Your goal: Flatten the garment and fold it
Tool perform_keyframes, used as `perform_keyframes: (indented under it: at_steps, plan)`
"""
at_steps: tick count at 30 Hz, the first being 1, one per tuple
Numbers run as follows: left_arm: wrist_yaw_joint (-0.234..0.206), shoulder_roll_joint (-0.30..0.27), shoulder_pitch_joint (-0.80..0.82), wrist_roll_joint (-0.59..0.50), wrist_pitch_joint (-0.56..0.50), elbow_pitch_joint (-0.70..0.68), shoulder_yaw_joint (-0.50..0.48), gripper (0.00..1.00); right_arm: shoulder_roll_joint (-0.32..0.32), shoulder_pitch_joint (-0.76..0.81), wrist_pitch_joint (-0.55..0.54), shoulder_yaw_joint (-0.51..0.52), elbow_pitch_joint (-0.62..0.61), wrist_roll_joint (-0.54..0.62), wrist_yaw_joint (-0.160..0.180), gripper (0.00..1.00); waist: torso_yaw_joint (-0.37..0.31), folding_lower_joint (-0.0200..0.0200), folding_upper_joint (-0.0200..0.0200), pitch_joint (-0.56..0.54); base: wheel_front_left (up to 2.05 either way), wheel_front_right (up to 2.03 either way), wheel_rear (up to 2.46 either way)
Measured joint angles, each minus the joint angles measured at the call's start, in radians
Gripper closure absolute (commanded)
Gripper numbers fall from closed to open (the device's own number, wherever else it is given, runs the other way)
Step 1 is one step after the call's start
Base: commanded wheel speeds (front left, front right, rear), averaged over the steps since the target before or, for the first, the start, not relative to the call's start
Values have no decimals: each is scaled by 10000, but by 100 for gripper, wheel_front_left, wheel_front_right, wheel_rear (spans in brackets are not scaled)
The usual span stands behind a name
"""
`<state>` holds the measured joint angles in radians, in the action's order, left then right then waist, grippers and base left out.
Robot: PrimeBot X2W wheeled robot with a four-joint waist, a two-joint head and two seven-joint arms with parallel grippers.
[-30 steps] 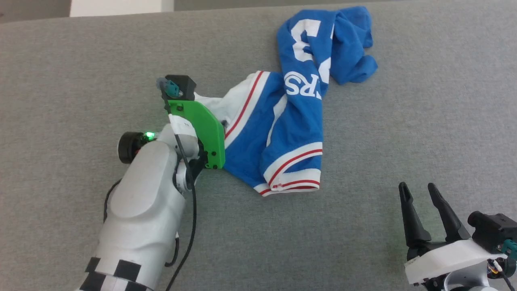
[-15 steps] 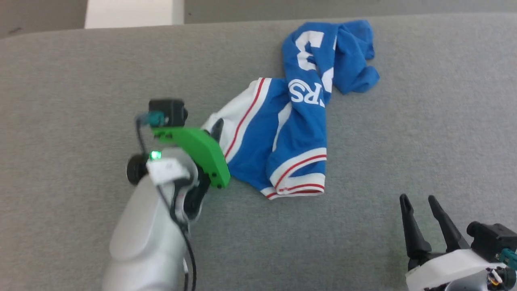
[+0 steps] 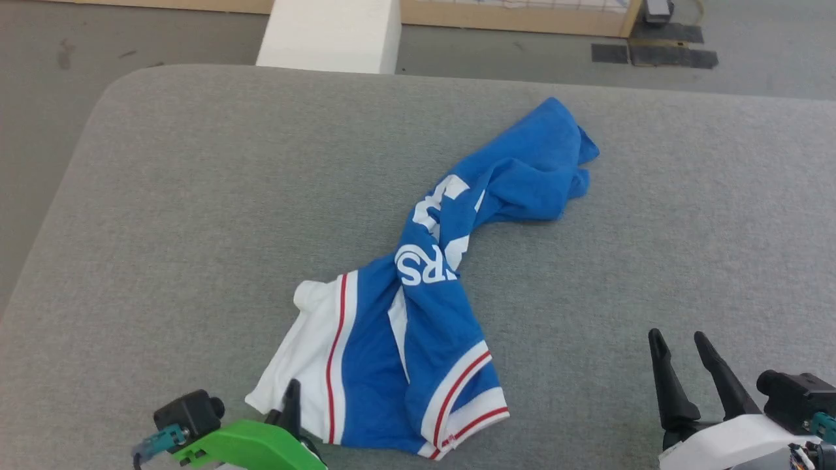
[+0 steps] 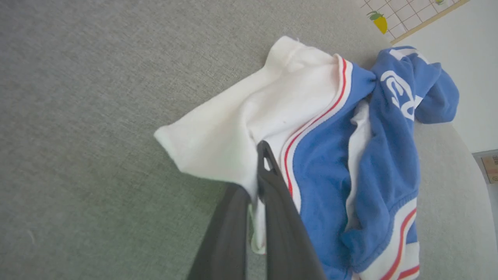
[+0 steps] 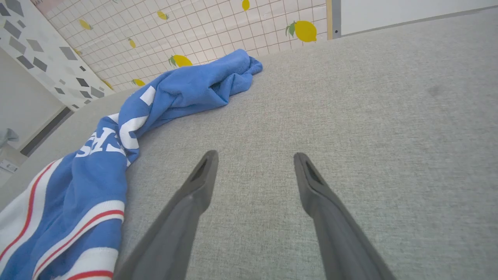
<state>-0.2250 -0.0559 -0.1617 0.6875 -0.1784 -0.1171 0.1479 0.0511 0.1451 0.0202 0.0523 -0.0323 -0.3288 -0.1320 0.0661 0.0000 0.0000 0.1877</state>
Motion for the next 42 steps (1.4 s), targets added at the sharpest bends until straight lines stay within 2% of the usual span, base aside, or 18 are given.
perform_keyframes:
  at_steps: [5, 7, 10, 13, 19, 24, 29, 33, 36, 42]
  plan:
    - [146, 15, 127, 88, 888, -23, 201, 0, 0, -1, -73, 4, 17, 0, 0, 0, 202, 0, 0, -221, 0, 0, 0]
    - [322, 31, 382, 75, 1787, -395, 73, 0, 0, 8, -109, 13, 21, 0, 0, 0, 260, 0, 0, -354, 0, 0, 0]
    - [506, 19, 723, -500, 3315, -777, -322, 0, 2, 70, -150, -15, 15, 8, 0, 0, 318, 0, 1, -455, 0, 0, 0]
    - [456, -196, 778, -1574, 4096, -583, -476, 0, 2, 117, -451, -288, -148, 146, 0, 0, 375, 0, 0, -524, 0, 0, 0]
    - [190, -445, 268, -3434, 4312, 274, -96, 0, 0, -387, -1315, -1024, -1185, 842, 0, 0, 457, 0, 0, -589, 0, 0, 0]
    - [320, -221, 146, -3521, 4326, 650, 31, 0, 0, -910, -2527, -1962, -1829, 1139, 0, 0, 638, 0, 0, -578, 0, 0, 0]
    - [529, -73, 157, -3528, 4355, 809, -12, 0, 48, -1974, -4222, -3202, -2056, 1356, 0, 0, 866, 0, 0, -615, 0, 0, 0]
    - [614, -36, 182, -3599, 4355, 867, -50, 0, 167, -2623, -5906, -3668, -1657, 1375, 0, 0, 1036, 0, 0, -683, 0, 0, 0]
    - [669, -15, 189, -3624, 4355, 940, -12, 0, 334, -2848, -6753, -3958, -1124, 1603, 0, 0, 1182, 0, 0, -692, 0, 0, 0]
    - [706, 6, 215, -3580, 4355, 1047, 196, 0, 337, -3044, -7183, -4339, 201, 1820, 0, 0, 1515, 0, 0, -603, 0, 0, 0]
